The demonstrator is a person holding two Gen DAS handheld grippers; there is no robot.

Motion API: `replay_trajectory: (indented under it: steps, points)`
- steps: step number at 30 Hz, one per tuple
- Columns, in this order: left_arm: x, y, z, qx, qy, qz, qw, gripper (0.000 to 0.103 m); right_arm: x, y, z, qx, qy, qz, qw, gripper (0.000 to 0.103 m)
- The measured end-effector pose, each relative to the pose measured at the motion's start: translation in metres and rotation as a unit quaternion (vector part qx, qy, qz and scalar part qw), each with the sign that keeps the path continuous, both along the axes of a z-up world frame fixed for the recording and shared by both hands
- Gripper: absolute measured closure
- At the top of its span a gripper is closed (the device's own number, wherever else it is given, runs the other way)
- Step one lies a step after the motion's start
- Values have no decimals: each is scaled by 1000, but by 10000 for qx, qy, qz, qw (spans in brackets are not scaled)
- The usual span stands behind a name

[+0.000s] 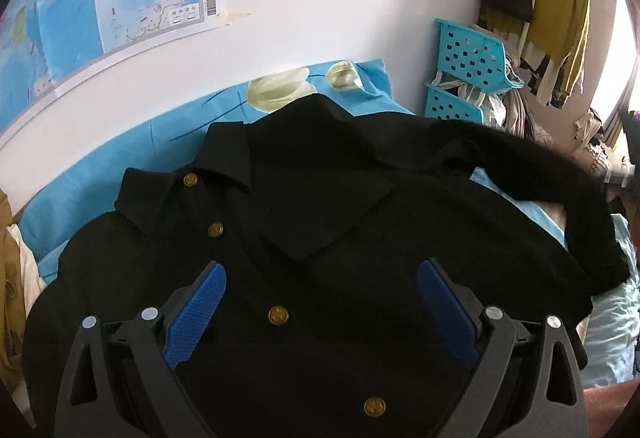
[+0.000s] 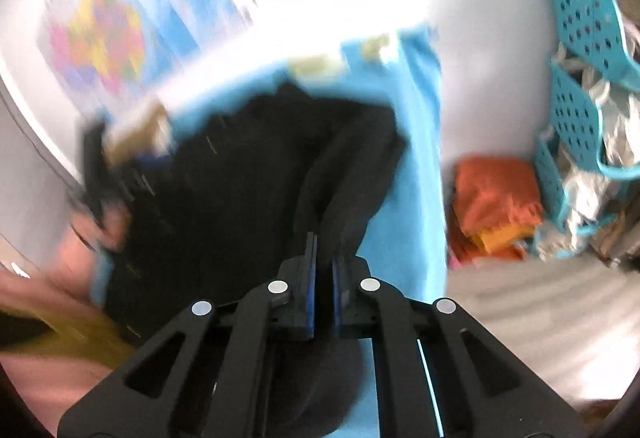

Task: Fold large clothes

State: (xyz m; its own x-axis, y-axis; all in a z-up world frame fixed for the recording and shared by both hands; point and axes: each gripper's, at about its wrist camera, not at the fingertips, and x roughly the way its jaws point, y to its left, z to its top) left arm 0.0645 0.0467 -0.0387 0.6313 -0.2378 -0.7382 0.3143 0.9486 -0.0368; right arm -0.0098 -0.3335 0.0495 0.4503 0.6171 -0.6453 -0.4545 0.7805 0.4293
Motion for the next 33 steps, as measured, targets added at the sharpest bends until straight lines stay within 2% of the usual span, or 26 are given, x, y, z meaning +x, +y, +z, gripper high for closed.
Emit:
replay_trajectory:
  steps: [2,4,6,8,12,14,17,18,19,21,24,26,28,30,33]
  points:
    - [-3,6,3,-118,2,14,9999,9,7,6,38,372,-265,132,9989,97]
    - [-6,14,8,-321,4,37,9995,9,14,24,68,536,-500,417,9964,97]
    - [-8,23,13,-537,1,57,9985,9,19,51,86,526,-639,705,9941,97]
    - [-12,32,17,-738,-3,82,9972,9,25,91,95,693,-551,1230,9884,97]
    - [-23,54,23,-1049,-58,174,9943,9,34,170,81,531,-175,1958,9791,90]
    - [-31,72,26,-1145,-111,314,9929,9,42,213,54,448,237,2268,9726,88]
    - [-45,103,27,-1334,-172,570,9893,9,51,261,14,223,743,2524,9645,78]
    - [-50,113,26,-1413,-171,654,9877,9,53,271,3,159,884,2548,9628,67]
    - [-53,120,25,-1452,-162,726,9866,9,56,283,-12,53,1075,2563,9606,45]
    - [-62,134,22,-1467,-121,875,9852,9,55,295,-28,-272,1207,2630,9568,26]
    - [-72,137,12,-1447,46,835,9859,9,52,287,-30,-417,1108,2726,9548,27]
    - [-75,131,3,-1458,174,661,9870,8,56,268,-17,-353,801,2618,9611,27]
    - [-73,121,-7,-1466,328,448,9876,7,68,241,-4,-474,288,2146,9751,23]
    - [-69,108,-21,-1458,586,181,9874,7,90,210,-4,-776,77,1399,9871,23]
    - [-59,97,-42,-1384,952,29,9858,7,119,176,-26,-784,408,772,9931,22]
